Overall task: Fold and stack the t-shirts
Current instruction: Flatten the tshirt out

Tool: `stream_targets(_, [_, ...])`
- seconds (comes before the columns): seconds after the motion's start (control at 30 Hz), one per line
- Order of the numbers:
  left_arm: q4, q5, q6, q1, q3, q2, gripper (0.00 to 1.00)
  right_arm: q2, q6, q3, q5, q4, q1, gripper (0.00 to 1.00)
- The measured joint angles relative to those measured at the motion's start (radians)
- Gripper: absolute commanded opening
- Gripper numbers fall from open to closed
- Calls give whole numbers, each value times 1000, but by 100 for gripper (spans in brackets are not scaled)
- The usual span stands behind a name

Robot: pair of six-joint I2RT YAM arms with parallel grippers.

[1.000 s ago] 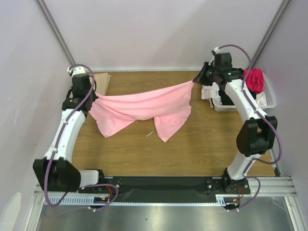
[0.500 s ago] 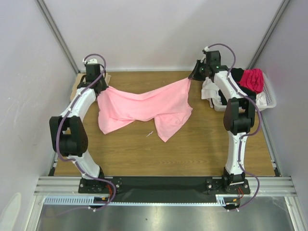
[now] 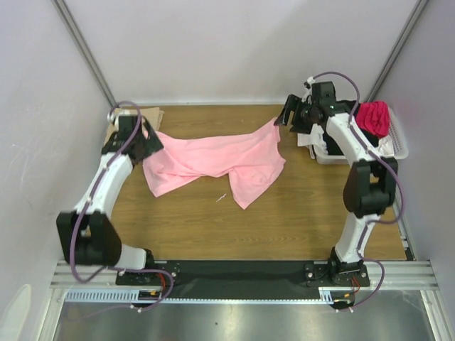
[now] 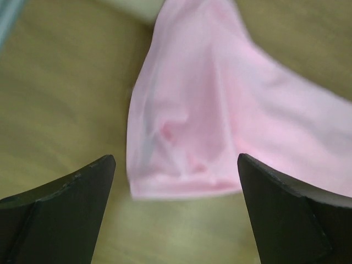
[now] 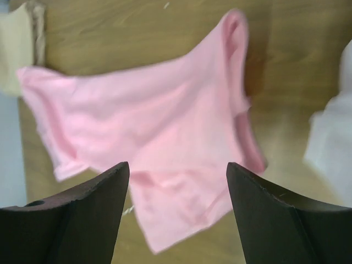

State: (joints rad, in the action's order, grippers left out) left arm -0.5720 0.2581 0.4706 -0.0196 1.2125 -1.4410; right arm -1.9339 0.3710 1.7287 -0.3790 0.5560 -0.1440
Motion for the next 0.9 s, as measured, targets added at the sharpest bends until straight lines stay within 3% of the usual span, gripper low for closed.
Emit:
stream_targets(0.2, [-43,-52,191,3,-337,220,93,280,43,-303,-19,-59,-113,77])
stream_targets(0.37, [4,-83,280,4,-486,224,89,310,60,-462,-31,-67,-179,75])
stream_targets(0.53, [153,-79,333,7,-533,182,86,311,101,-594,-27,-63,-233,74])
stream_targets(0.73, [297,-79,343,8,-534,41,84,357,107,-599,9,-58,-278,74])
stream_targets(0.9, [358,-74,345,9,-547,27,77,454,121,-622,49,-57,-276,73])
